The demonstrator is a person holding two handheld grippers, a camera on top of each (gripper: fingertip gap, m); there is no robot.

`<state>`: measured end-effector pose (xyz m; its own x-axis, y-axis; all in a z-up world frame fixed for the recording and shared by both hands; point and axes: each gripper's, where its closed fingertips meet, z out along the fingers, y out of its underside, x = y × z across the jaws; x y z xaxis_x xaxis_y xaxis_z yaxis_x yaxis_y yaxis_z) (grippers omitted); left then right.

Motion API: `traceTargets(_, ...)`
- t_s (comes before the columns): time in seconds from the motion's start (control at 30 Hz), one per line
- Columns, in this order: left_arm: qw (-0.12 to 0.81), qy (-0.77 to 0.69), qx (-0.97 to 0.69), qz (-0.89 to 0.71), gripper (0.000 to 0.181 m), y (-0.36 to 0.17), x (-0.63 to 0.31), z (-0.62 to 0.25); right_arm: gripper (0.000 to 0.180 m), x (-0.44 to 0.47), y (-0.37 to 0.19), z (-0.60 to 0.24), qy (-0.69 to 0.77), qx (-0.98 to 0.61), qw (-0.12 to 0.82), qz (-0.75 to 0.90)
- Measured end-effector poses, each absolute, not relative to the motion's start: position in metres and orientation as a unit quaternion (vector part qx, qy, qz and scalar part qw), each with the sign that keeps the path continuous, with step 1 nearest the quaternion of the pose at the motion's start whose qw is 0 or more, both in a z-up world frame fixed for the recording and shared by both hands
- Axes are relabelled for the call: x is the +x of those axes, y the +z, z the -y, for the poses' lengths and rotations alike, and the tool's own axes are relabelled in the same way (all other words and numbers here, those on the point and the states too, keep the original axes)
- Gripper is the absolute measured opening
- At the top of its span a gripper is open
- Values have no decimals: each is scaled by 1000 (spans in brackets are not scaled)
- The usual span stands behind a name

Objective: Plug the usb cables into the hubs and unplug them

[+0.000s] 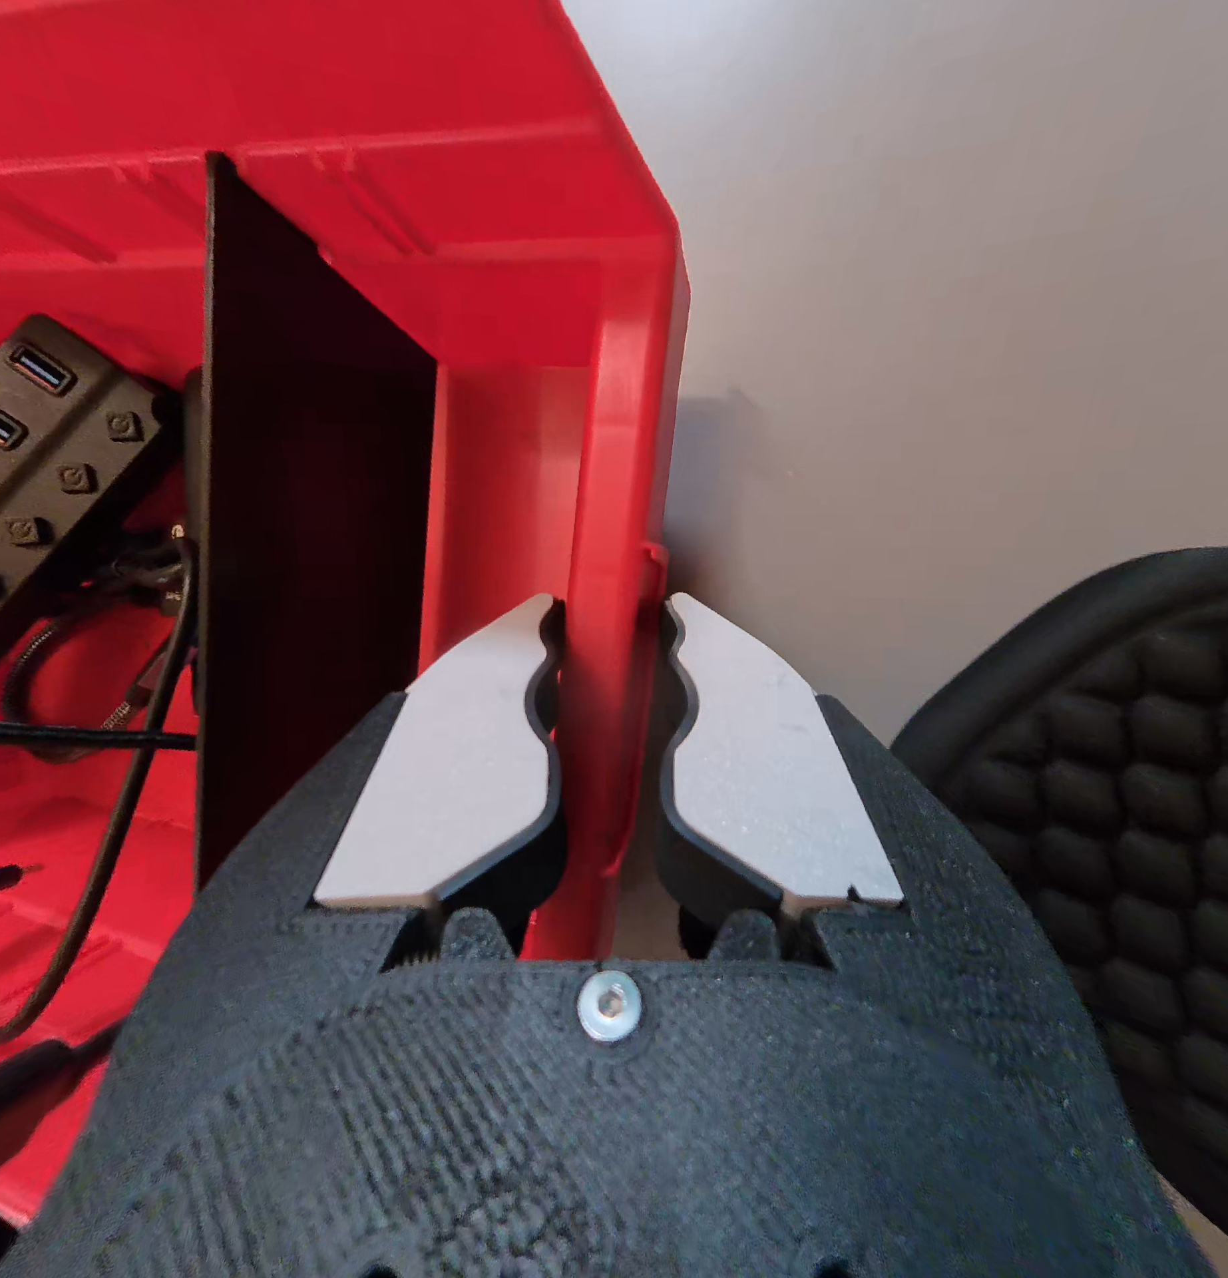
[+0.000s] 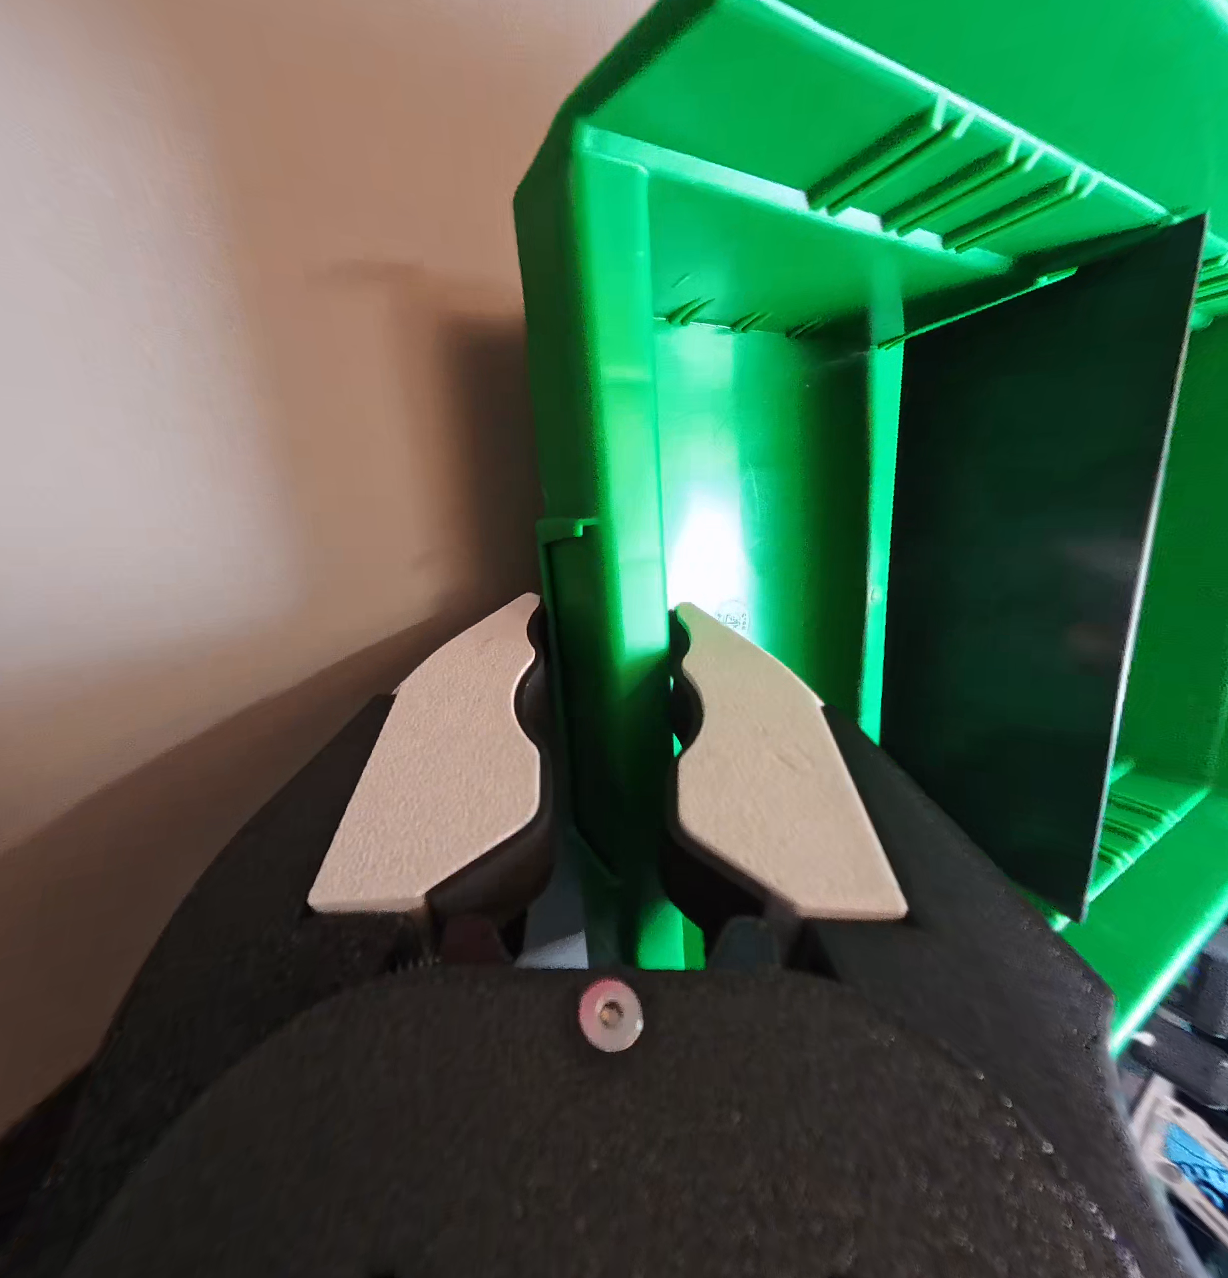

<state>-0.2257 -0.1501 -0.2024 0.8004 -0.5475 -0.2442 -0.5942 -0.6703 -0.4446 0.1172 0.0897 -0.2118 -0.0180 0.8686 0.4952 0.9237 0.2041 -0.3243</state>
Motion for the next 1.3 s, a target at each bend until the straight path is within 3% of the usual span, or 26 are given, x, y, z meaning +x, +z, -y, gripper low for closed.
traceTargets(0.37,284,55,-911,-293,29,-203,-259,108,35,122,-209,-148,-39,-630,330,702)
traceTargets(0.6,332,61,-906,-254,36,-201,-263,106,42,94,-125,-126,191,-640,471,576)
traceTargets(0.77,350,70,-906,-229,41,-200,-263,102,44,73,-85,-120,332,-611,512,504)
traceTargets(1.03,363,58,-907,-204,45,-187,-259,102,42,58,-92,-105,405,-556,549,475)
traceTargets(1.3,431,55,-893,-120,43,-113,-280,76,39,53,-103,-83,426,-535,529,503)
